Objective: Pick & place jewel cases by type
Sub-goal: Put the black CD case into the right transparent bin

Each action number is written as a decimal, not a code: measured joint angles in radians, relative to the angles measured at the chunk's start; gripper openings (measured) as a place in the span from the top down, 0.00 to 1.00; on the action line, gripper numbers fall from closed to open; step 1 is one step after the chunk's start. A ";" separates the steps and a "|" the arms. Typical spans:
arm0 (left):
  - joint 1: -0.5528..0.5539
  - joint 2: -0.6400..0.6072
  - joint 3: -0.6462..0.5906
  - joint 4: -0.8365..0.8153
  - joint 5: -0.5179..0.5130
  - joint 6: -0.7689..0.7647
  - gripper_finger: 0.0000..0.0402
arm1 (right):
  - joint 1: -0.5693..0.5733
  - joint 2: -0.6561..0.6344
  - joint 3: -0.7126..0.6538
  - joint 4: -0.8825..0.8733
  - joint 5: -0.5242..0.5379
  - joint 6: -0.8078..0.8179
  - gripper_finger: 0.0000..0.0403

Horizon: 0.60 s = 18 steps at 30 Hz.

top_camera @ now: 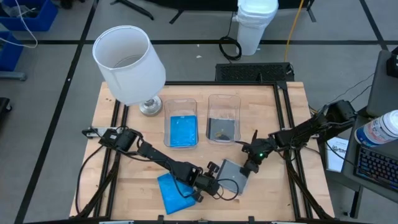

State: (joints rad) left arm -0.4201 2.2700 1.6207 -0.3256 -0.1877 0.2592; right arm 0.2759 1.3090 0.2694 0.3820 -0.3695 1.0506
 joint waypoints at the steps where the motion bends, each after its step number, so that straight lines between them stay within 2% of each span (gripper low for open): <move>1: 0.001 0.000 0.000 0.005 -0.001 -0.001 0.93 | 0.006 0.001 -0.001 0.017 -0.005 0.005 0.59; 8: 0.004 0.005 -0.001 0.045 -0.023 0.002 0.91 | 0.033 0.003 -0.002 0.050 0.002 0.015 0.67; 18: 0.003 0.005 -0.002 0.073 -0.039 -0.003 0.91 | 0.055 0.002 -0.002 0.114 0.025 -0.009 0.74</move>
State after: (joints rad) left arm -0.4168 2.2745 1.6184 -0.2530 -0.2266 0.2562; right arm 0.3309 1.3110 0.2672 0.4957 -0.3446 1.0417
